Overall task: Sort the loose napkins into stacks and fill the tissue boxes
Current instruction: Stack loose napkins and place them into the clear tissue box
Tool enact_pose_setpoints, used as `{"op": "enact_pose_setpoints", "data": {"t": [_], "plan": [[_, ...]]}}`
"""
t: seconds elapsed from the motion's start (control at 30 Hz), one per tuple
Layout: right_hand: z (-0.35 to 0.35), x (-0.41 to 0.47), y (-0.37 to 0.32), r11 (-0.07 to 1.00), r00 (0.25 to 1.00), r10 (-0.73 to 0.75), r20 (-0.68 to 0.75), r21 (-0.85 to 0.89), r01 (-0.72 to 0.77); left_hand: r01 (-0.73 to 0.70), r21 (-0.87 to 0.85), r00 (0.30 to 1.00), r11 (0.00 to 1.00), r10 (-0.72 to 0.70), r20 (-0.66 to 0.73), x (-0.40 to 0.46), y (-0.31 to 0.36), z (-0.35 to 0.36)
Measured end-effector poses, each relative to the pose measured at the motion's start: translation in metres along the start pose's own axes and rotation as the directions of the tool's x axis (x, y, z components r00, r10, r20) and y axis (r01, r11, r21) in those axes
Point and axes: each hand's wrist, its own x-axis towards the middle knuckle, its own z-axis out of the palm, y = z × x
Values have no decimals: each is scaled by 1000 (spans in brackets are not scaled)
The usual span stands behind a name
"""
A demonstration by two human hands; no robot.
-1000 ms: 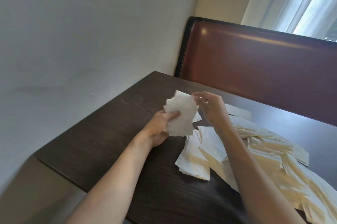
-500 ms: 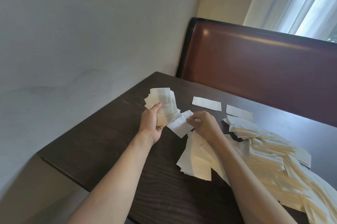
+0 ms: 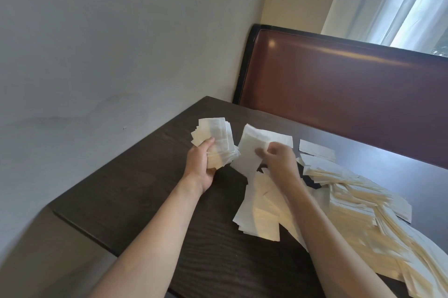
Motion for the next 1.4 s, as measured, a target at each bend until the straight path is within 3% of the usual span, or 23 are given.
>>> {"op": "enact_pose_setpoints", "data": {"t": [0.07,0.17,0.3,0.33,0.4,0.5,0.63,1.0,1.13,1.27,1.4], "plan": [[-11,-2,-16,972,999,42,-34,231,-34,7,9,1000,1000,-7,-1,-2,1,1],[-23,-7,-40,899,996,58,-69,436,-22,-4,40,1000,999,5,-11,-3,0,3],[-29,-16,-61,722,988,-21,150,686,-89,7,62,999,998,-10,49,-5,-2,4],[-27,-18,-63,716,978,-38,206,688,-117,26,58,997,998,-31,76,-5,-2,5],[-18,-22,-62,830,970,-18,243,544,-121,57,35,985,998,-62,163,-8,-3,6],[-3,-24,-52,950,981,50,186,296,-104,79,71,942,994,-98,320,-11,-4,6],[-1,-24,-50,988,996,6,86,151,-19,12,235,936,972,-94,340,-10,-11,6],[-11,-31,-48,997,998,-26,-49,77,29,-126,277,921,953,9,389,-22,-14,4],[-33,-53,-40,976,990,-60,127,216,31,-183,342,866,922,-13,499,-44,-9,5],[-68,-84,-34,956,969,-138,206,282,77,-221,422,799,879,-85,596,-73,-6,13],[-100,-118,-28,936,976,-95,194,350,22,-276,532,822,801,-91,563,-105,-12,35]]}}
